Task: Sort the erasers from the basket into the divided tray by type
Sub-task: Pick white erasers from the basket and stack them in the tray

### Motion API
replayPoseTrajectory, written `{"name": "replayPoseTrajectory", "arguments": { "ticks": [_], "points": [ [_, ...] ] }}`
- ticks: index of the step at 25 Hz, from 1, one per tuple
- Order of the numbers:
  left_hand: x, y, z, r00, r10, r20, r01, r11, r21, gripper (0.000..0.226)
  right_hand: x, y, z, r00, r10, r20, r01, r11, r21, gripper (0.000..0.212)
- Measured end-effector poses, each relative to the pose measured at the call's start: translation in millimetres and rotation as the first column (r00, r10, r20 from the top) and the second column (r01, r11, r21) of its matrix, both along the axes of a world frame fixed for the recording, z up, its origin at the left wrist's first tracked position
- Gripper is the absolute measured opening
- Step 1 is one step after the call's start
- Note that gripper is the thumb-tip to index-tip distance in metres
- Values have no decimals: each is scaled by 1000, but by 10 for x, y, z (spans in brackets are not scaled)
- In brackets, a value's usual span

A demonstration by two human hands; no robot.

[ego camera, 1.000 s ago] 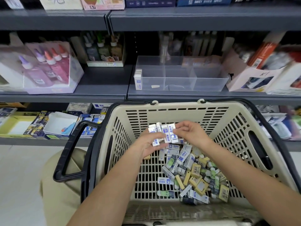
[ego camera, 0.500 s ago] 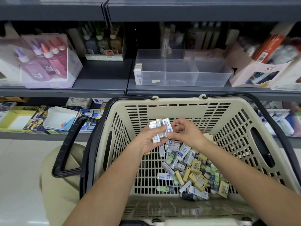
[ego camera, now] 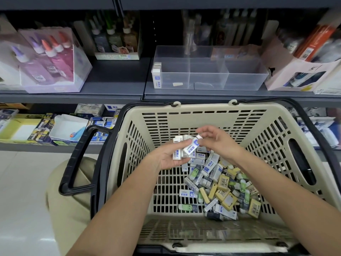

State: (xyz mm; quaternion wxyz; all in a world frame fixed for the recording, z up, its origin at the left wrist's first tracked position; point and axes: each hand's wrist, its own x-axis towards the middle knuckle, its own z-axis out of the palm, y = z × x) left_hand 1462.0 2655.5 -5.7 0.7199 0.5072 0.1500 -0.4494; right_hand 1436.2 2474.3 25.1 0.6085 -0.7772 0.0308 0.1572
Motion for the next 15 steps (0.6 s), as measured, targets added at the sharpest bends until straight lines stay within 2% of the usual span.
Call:
{"name": "replayPoseTrajectory", "arguments": {
  "ticks": [2, 4, 6, 7, 10, 12, 15],
  "points": [
    [-21, -30, -14, 996, -91, 16, 91, 996, 13, 42, -12, 54, -46, 999, -2, 48, 3, 1000, -16, 21],
    [-20, -34, -14, 993, -116, 35, 115, 993, 31, 43, 5, 101, -107, 996, -10, 89, 13, 1000, -25, 14],
    [12, 27, -38, 1000, -9, 17, 8, 997, 74, 49, 63, 67, -184, 993, -76, 91, 86, 990, -112, 8],
    [29, 79, -74, 996, 85, 3, -85, 991, 102, 51, 95, 21, -239, 992, -89, 84, 106, 971, -216, 6],
    [51, 231, -222, 951, 308, 21, -306, 936, 176, 41, 170, -51, -457, 997, 63, 36, -31, 823, -567, 12],
    [42, 285, -310, 929, 370, 30, -368, 908, 200, 33, 186, 60, -625, 977, 213, -23, -169, 700, -694, 16],
    [33, 303, -380, 923, 383, 21, -379, 903, 200, 34, 175, 335, -915, 914, 356, -195, -360, 489, -794, 41]
  ]
}}
